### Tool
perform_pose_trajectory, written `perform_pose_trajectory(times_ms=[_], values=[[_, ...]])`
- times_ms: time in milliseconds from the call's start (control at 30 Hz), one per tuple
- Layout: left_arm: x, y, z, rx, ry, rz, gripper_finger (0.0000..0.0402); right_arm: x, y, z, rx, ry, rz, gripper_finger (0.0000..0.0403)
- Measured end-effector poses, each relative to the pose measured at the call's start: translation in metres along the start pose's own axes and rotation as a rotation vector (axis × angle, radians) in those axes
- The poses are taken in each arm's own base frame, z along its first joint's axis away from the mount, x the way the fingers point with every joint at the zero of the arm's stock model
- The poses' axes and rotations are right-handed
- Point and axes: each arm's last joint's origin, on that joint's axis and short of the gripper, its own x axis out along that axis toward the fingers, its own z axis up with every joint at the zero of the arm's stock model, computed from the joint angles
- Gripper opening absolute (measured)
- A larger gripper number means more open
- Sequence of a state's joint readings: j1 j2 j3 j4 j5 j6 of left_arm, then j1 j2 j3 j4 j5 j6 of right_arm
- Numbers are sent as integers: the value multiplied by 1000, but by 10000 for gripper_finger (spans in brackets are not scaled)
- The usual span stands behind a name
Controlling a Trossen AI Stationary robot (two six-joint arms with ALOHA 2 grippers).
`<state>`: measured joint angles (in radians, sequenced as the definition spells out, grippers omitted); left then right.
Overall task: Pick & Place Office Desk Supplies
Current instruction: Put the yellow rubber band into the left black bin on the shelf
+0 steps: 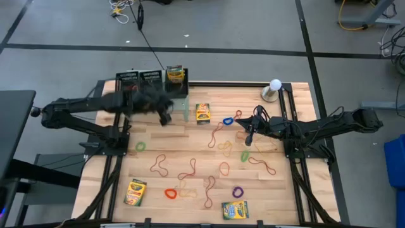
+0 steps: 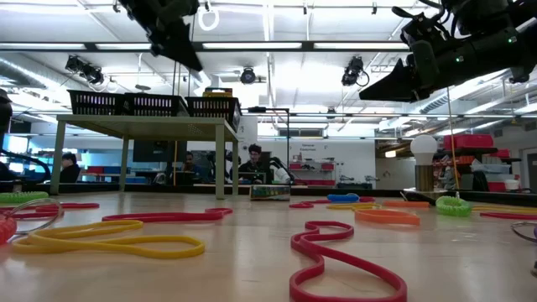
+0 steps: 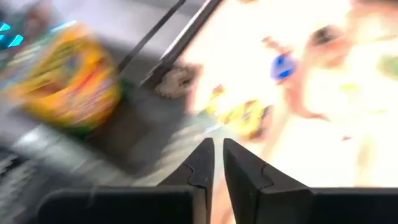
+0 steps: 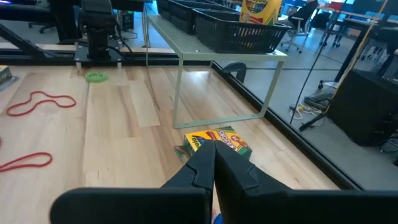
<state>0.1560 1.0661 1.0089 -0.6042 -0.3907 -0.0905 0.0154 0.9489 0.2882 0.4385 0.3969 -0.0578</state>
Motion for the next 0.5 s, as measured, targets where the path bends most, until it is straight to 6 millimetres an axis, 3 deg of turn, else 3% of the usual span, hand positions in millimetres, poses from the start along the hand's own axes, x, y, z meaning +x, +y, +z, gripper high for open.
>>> perform_pose_trajectory(times_ms=[267,500], values=[[28,-64,-61,27,-372,-235,21,1,0,2,96,38,5,11],[46,-71,-118,-90,-630,-353,21,1,0,11,183,235,-10,11]])
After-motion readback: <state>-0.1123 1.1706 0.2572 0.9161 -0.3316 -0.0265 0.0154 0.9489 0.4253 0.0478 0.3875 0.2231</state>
